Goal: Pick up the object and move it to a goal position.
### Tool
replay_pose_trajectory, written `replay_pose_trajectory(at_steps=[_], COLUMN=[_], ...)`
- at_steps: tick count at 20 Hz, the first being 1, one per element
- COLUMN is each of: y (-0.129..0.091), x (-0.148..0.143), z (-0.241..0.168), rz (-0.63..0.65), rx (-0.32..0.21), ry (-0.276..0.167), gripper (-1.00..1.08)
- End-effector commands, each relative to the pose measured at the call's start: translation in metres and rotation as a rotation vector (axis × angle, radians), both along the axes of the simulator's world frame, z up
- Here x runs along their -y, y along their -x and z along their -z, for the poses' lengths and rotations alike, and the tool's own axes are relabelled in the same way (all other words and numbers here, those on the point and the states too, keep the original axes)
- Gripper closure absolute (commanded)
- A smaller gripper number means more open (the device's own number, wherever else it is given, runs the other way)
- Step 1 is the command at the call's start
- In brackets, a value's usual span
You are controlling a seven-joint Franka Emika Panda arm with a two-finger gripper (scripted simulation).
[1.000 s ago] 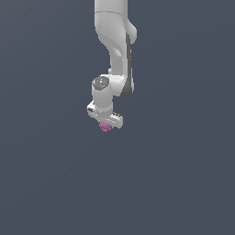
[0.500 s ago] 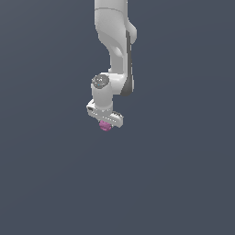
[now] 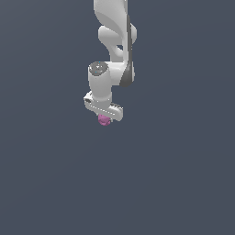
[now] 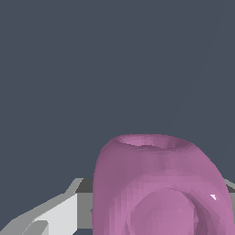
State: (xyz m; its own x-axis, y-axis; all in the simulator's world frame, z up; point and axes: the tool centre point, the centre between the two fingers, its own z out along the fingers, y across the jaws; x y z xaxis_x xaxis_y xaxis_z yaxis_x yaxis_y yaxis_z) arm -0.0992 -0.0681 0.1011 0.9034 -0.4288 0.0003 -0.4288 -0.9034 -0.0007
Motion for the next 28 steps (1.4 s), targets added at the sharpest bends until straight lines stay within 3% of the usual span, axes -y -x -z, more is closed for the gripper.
replay_pose_trajectory(at_steps=[1,28], y=[0.000,0.003], x=[0.001,0.016], z=[-0.021,-0.296], rz=[0.000,0.001], rx=[0.001,0.000], ry=[0.000,0.002], gripper=[1.08,1.08])
